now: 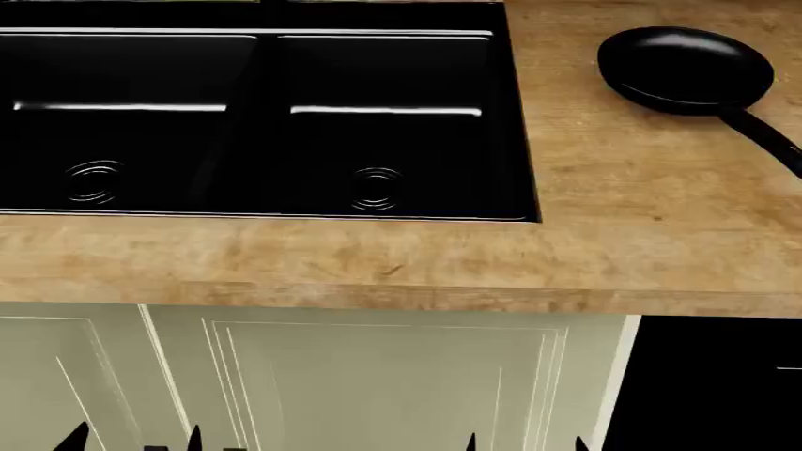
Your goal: Pick the pan and sponge and place them into the sink. Then turn on the water.
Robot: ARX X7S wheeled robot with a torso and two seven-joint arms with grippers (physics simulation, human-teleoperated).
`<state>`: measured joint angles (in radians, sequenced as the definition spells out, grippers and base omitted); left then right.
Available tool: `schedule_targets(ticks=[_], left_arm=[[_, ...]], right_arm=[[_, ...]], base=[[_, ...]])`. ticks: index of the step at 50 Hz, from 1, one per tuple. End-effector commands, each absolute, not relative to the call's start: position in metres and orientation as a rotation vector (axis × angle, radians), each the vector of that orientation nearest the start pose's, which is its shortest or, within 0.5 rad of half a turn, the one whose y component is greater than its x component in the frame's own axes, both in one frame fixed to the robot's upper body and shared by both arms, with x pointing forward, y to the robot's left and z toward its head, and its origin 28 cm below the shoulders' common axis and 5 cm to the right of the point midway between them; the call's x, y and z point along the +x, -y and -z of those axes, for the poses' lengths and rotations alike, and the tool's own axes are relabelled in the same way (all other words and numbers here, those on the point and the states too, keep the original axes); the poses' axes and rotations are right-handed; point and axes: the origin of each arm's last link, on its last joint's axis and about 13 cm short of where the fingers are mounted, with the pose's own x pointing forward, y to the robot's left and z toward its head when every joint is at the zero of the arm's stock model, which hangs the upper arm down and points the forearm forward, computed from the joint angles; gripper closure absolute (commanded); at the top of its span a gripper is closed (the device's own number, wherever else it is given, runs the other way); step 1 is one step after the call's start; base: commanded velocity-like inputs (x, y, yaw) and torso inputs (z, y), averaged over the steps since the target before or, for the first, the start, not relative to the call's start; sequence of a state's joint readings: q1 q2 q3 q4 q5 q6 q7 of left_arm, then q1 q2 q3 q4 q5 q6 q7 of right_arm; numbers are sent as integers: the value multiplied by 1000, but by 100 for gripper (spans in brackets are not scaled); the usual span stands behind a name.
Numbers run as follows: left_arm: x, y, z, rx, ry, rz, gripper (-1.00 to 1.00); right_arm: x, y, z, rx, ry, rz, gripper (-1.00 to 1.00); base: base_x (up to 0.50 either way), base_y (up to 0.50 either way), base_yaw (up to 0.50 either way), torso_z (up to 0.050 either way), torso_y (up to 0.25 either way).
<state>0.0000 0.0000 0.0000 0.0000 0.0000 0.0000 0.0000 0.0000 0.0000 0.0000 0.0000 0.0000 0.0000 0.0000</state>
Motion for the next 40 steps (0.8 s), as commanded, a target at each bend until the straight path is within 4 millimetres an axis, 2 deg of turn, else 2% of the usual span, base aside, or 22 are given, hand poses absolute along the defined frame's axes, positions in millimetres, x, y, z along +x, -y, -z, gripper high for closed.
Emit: schedule_targets(ticks=[1, 21, 40], left_arm=[[211, -205, -13, 0, 0, -1, -100], [210, -206, -13, 0, -4, 0, -100], [211, -205, -13, -5, -8, -4, -100]], right_arm=[[210, 96, -13, -1, 3, -3, -100], [212, 97, -12, 7, -10, 7, -100], [211, 97, -12, 0, -6, 7, -100]], base=[[0, 0, 0, 0, 0], [0, -8, 0, 0, 0], [18, -488, 0, 0, 0]])
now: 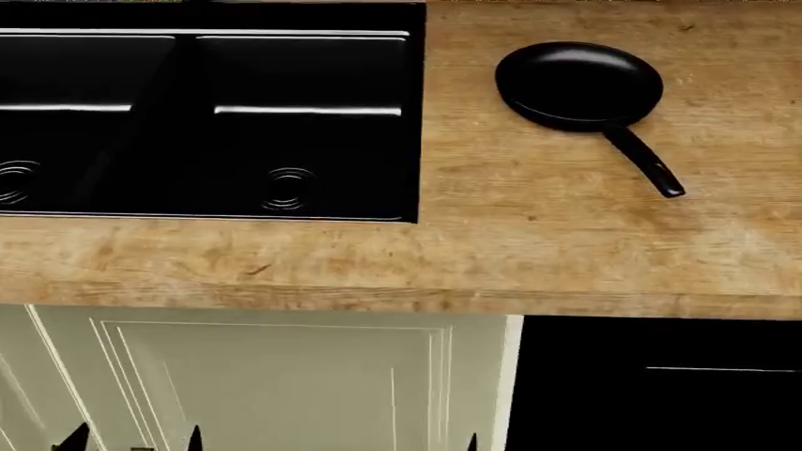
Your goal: Pick the pan and sponge and place them into the sink. Then turn on the water.
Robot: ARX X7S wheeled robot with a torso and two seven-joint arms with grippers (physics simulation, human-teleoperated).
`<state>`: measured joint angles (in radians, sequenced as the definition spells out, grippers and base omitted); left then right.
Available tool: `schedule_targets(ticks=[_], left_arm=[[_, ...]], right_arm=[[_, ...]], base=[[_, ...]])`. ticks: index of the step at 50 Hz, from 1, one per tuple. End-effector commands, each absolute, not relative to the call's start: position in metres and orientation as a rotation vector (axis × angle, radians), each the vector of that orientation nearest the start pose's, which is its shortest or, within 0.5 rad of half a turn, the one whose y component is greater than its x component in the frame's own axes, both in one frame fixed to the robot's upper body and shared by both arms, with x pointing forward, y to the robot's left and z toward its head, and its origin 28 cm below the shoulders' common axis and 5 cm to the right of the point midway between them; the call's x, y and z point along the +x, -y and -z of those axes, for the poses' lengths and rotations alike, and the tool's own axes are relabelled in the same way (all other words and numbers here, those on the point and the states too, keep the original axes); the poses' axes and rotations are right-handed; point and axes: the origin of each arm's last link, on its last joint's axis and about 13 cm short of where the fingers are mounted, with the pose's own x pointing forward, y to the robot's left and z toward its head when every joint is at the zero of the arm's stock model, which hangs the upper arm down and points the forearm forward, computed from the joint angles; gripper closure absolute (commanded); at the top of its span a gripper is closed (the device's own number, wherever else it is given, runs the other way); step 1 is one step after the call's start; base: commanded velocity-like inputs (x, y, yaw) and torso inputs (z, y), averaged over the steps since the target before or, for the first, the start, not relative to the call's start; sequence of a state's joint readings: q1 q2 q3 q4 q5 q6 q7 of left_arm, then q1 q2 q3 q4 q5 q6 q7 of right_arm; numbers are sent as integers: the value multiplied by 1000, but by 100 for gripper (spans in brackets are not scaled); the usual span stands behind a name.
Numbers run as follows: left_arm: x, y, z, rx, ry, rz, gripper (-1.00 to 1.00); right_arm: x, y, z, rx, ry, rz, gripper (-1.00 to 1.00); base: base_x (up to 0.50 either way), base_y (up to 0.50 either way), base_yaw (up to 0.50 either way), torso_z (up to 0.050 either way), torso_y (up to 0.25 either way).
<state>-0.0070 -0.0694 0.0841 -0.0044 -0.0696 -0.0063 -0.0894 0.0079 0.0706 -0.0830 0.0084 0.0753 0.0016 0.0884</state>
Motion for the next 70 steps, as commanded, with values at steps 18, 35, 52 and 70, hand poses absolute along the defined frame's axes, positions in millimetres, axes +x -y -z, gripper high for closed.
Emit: schedule_targets(ticks=[18, 35, 52, 70], left_arm=[[211, -204, -14, -24, -7, 12, -100], [211, -206, -15, -10, -13, -7, -100], [211, -207, -14, -14, 5, -2, -100], [212, -205, -16, -21, 10, 4, -100]], right_arm=[[212, 97, -12, 15, -11, 25, -100], [211, 97, -12, 6, -5, 23, -100], [211, 97, -12, 3, -3, 25, -100], [211, 97, -12, 8, -2, 25, -100]], base=[[148, -358, 0, 0, 0], [0, -6, 0, 0, 0], [0, 0, 0, 12, 0], [0, 0, 0, 50, 0]])
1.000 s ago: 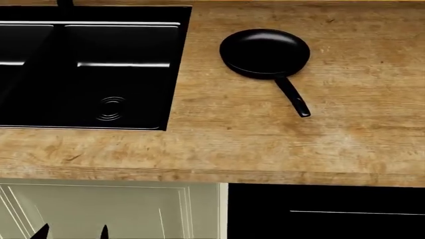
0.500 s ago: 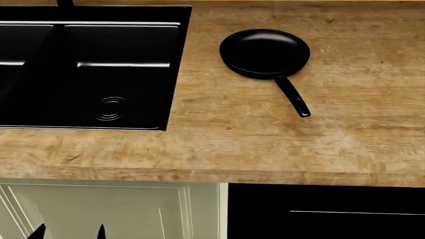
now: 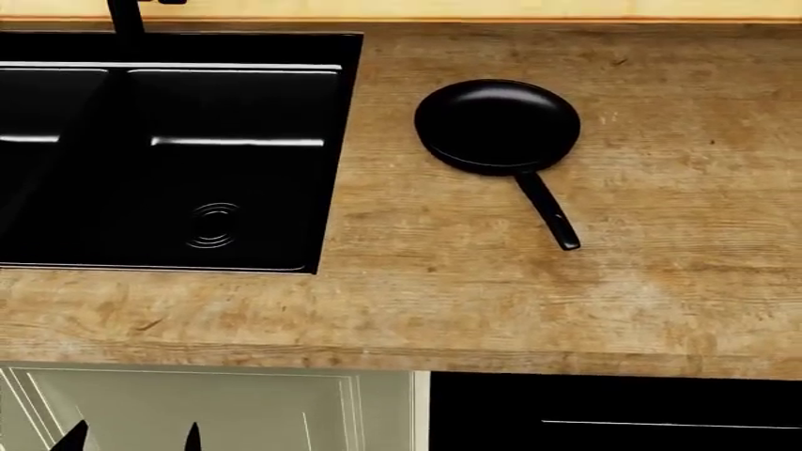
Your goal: Pick the pan and sponge and place them into the sink. Then turn on the water.
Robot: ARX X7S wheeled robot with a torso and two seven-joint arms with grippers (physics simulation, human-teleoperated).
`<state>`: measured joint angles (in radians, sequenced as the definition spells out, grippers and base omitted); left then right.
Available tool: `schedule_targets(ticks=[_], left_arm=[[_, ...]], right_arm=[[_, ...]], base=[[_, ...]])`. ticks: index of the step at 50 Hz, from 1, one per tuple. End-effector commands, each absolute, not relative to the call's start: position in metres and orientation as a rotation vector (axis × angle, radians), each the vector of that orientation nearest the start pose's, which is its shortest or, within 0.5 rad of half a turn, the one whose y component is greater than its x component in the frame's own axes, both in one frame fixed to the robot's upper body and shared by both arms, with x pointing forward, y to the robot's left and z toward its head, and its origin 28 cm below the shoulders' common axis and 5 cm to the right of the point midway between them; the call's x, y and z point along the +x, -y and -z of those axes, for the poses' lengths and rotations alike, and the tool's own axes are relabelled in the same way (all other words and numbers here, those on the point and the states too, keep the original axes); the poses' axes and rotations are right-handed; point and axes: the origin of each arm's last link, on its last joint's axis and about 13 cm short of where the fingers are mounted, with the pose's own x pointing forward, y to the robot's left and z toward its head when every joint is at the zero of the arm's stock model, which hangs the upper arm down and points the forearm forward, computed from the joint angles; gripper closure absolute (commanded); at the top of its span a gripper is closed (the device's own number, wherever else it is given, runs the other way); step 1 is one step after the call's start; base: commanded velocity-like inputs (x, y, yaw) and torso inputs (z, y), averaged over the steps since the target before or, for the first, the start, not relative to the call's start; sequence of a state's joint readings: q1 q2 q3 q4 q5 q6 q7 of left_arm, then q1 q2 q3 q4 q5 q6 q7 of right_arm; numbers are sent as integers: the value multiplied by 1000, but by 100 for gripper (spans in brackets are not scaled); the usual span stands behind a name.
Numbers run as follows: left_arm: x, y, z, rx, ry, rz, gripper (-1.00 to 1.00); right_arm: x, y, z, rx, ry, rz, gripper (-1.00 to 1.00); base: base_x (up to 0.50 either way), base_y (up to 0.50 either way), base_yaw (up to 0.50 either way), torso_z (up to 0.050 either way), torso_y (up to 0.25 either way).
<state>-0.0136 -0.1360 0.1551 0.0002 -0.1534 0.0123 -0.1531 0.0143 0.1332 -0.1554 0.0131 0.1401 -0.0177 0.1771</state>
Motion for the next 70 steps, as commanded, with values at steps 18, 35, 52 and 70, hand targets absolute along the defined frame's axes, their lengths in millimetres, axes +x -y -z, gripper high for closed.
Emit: schedule_targets(ticks=[18, 35, 52, 70], left_arm=[[212, -206, -15, -31, 8, -1, -100], [213, -205, -15, -15, 10, 0, -100], [217, -210, -75, -54, -3, 49, -100], [223, -249, -164, 11, 9, 55, -100]], right_arm=[[211, 97, -12, 6, -2, 24, -100], [211, 97, -12, 12, -8, 19, -100], [215, 110, -94, -48, 40, 21, -100], [202, 156, -180, -89, 44, 11, -100]], base=[[0, 0, 0, 47, 0], [0, 0, 0, 0, 0], [0, 0, 0, 0, 0], [0, 0, 0, 0, 0]])
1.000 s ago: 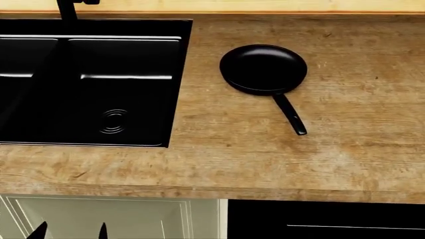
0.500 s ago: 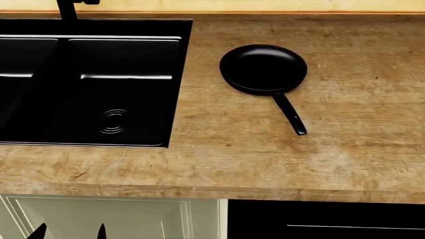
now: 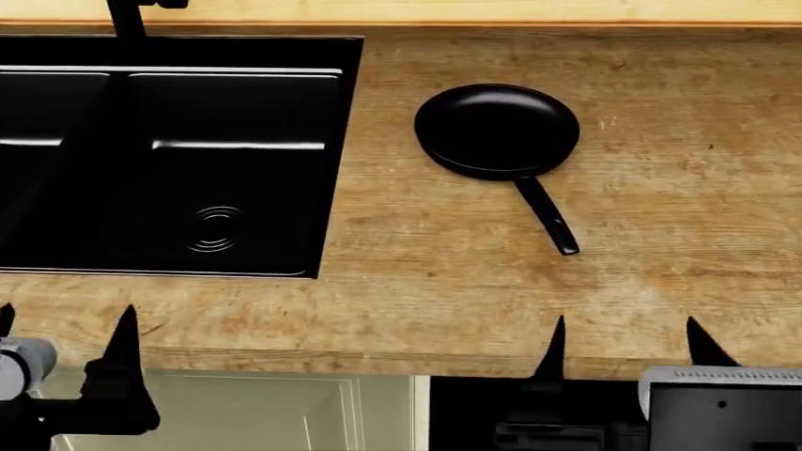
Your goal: Pick the pan and sponge and place them into the sink. Then turn on the water.
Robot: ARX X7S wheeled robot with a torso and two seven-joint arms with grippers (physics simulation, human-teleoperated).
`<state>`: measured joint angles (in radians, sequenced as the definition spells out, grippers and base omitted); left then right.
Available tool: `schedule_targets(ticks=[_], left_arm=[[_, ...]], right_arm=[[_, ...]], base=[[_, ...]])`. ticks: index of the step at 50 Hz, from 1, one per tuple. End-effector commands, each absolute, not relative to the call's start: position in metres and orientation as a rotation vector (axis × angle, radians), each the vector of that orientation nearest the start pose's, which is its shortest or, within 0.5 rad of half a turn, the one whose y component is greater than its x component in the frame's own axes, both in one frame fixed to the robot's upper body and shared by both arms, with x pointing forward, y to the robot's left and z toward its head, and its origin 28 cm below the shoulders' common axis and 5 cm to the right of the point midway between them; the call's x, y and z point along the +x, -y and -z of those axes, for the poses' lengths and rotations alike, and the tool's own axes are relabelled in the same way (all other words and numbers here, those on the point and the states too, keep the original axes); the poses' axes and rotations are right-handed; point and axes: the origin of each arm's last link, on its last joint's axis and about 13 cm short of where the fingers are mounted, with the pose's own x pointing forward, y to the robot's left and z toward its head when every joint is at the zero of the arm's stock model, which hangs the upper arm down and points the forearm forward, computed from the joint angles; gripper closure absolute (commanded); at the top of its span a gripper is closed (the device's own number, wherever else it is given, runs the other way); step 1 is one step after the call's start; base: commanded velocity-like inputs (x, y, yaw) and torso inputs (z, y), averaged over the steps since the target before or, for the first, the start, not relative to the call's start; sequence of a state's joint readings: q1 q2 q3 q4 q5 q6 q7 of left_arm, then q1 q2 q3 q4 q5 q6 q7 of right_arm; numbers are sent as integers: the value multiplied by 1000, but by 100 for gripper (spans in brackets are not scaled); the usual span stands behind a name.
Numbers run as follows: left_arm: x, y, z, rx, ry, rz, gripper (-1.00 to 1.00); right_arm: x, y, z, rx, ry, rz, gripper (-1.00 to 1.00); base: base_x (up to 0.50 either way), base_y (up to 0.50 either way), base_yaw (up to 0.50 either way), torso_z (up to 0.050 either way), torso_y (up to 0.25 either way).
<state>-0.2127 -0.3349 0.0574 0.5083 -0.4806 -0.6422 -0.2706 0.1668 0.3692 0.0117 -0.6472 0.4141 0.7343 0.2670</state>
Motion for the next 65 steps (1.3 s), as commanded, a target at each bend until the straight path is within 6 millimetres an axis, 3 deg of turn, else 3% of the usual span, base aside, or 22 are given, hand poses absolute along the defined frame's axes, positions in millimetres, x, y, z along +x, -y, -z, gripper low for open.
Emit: schedule_targets(ticks=[1, 3, 7, 17, 51, 65], left_arm=[[224, -249, -166, 10, 4, 60, -100], [223, -249, -168, 54, -31, 98, -100], [227, -252, -172, 44, -27, 87, -100], [224, -254, -168, 12, -48, 66, -100], [219, -264, -160, 14, -81, 25, -100], [220, -265, -153, 14, -99, 24, -100]], right_arm=[[204, 159, -183, -81, 35, 16, -100], [204, 164, -187, -158, 4, 42, -100], [202, 169, -193, -64, 5, 34, -100], [200, 163, -178, -86, -35, -9, -100], [192, 170, -186, -86, -84, -12, -100], [190, 169, -178, -77, -113, -11, -100]], base=[[0, 0, 0, 0, 0], [0, 0, 0, 0, 0], [0, 0, 0, 0, 0], [18, 0, 0, 0, 0], [376, 0, 0, 0, 0], [287, 0, 0, 0, 1]])
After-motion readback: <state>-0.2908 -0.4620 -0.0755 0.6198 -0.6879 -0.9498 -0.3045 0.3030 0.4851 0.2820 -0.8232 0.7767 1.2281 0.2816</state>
